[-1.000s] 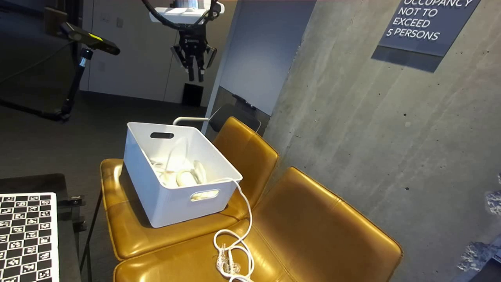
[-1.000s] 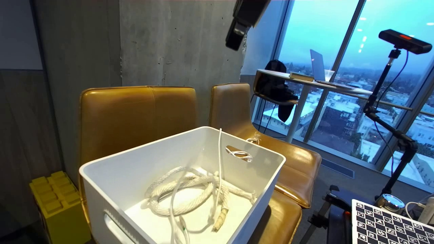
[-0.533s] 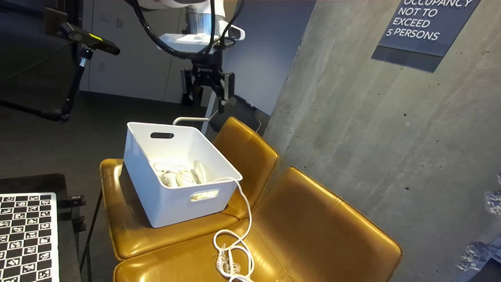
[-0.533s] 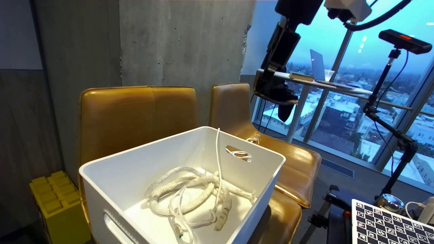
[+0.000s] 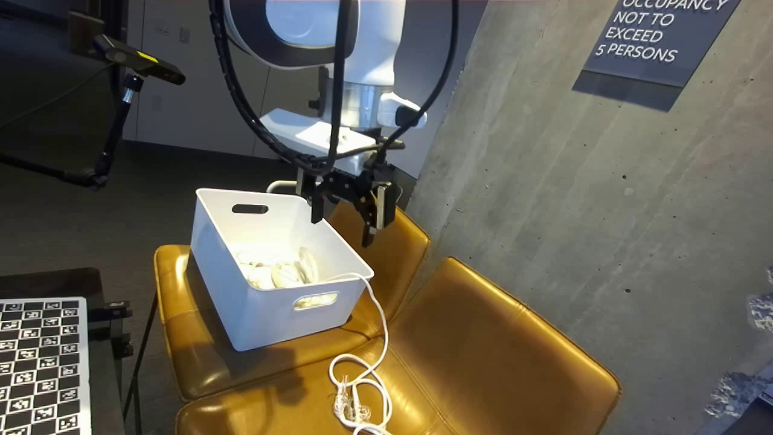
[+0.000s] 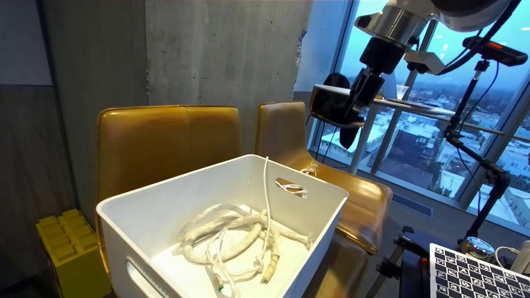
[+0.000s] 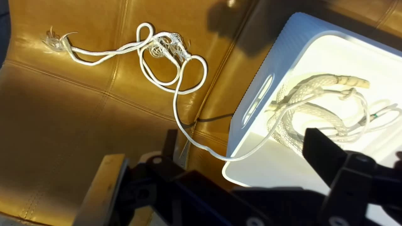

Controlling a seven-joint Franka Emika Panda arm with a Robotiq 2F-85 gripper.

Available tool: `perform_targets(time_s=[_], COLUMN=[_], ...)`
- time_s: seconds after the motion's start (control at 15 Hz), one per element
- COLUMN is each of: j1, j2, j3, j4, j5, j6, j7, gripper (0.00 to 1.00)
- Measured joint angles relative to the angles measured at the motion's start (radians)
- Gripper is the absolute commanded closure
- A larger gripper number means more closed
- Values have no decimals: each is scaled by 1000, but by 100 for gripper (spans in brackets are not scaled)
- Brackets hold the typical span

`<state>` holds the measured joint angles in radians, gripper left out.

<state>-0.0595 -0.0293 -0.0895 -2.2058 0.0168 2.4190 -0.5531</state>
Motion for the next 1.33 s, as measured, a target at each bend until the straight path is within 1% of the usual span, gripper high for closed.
perform_targets(time_s=[0.2,0.4,0.53,0.73,0.93,1.13,1.2,1.33], j1=[-23,-44,-58,-83,-91,-89,-89,-91], j2=[44,131,209,342,444,495,503,518], j3=[-19,-20,-20,-15,-3,19,27,38], j4=[18,79,140,267,380,440,444,428], j5=[66,75,69,28,-57,-134,-151,-170], j6=[7,6,-4,-49,-56,-14,22,129], j7=[-113,-204,-270,-369,-442,-502,-524,-568], gripper=[0,0,0,0,0,0,0,0])
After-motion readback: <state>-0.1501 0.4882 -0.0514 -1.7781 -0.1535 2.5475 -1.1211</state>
